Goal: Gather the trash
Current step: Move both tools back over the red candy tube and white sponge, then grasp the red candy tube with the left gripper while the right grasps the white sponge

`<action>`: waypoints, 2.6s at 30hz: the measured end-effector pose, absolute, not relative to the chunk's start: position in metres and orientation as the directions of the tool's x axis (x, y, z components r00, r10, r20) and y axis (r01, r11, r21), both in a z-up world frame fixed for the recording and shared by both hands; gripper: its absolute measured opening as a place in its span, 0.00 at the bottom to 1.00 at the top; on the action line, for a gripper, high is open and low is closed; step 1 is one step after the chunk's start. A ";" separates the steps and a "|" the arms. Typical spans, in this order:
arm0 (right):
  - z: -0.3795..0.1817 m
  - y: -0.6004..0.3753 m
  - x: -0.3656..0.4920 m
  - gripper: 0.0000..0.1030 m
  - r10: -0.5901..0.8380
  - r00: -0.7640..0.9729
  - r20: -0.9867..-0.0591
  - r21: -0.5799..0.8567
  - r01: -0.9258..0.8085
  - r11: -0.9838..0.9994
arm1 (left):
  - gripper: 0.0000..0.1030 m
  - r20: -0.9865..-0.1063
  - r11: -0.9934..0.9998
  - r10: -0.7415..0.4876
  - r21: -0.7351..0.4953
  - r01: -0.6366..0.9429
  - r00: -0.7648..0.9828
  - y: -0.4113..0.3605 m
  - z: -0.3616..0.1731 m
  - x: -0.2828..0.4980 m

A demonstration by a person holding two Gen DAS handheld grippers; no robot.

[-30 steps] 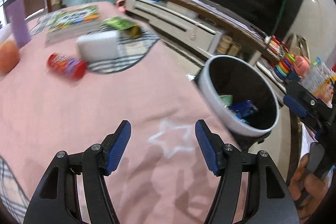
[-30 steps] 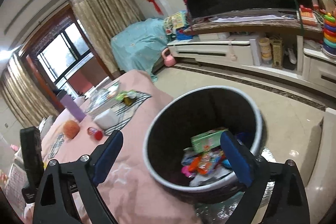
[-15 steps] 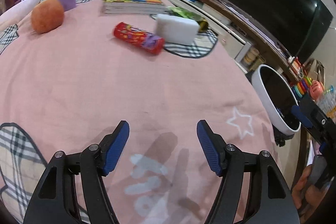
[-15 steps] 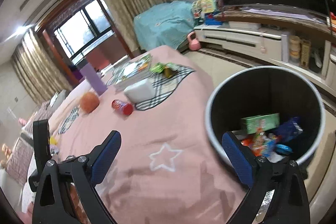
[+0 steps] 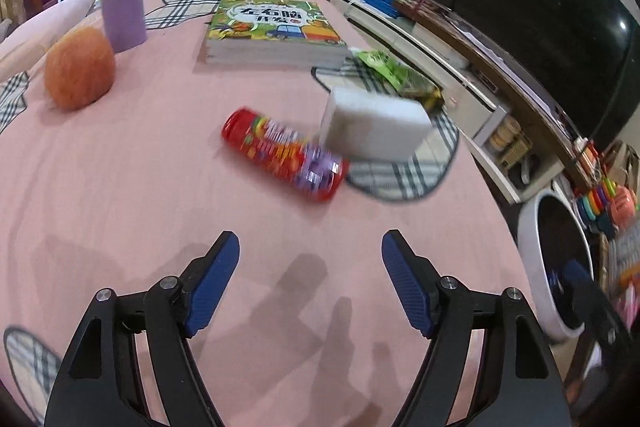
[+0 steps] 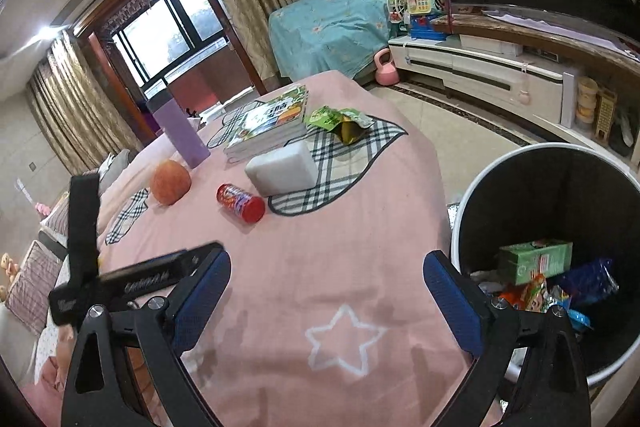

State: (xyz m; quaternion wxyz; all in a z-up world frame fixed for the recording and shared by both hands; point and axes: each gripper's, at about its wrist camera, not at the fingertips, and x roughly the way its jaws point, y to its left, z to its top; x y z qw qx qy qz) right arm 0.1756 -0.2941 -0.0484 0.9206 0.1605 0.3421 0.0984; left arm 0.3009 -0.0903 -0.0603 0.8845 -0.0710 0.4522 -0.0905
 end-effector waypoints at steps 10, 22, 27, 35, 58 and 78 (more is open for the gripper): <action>-0.042 -0.299 0.213 0.95 0.293 0.749 -0.595 0.363 -0.074 0.929 | 0.73 -0.828 0.989 -0.118 -0.145 -0.006 0.548 -0.099 -0.077 0.349; -0.062 -0.257 0.263 0.95 0.362 0.662 -0.656 0.327 -0.183 0.927 | 0.59 -0.821 0.984 -0.177 -0.167 0.069 0.543 -0.024 -0.077 0.305; -0.071 -0.229 0.297 0.95 0.351 0.620 -0.702 0.255 -0.240 0.936 | 0.62 -0.816 0.976 -0.207 -0.210 0.058 0.539 -0.015 -0.079 0.301; -0.079 -0.206 0.342 0.95 0.349 0.585 -0.732 0.195 -0.311 0.930 | 0.72 -0.810 0.968 -0.243 -0.238 0.079 0.534 -0.018 -0.079 0.303; -0.080 -0.266 0.243 0.32 0.288 0.648 -0.705 0.278 -0.121 0.953 | 0.43 -0.811 0.995 -0.089 -0.098 0.016 0.579 -0.073 -0.081 0.357; -0.081 -0.245 0.250 0.79 0.310 0.646 -0.698 0.200 -0.241 0.950 | 0.32 -0.823 0.931 -0.320 -0.181 0.317 0.469 -0.064 -0.078 0.258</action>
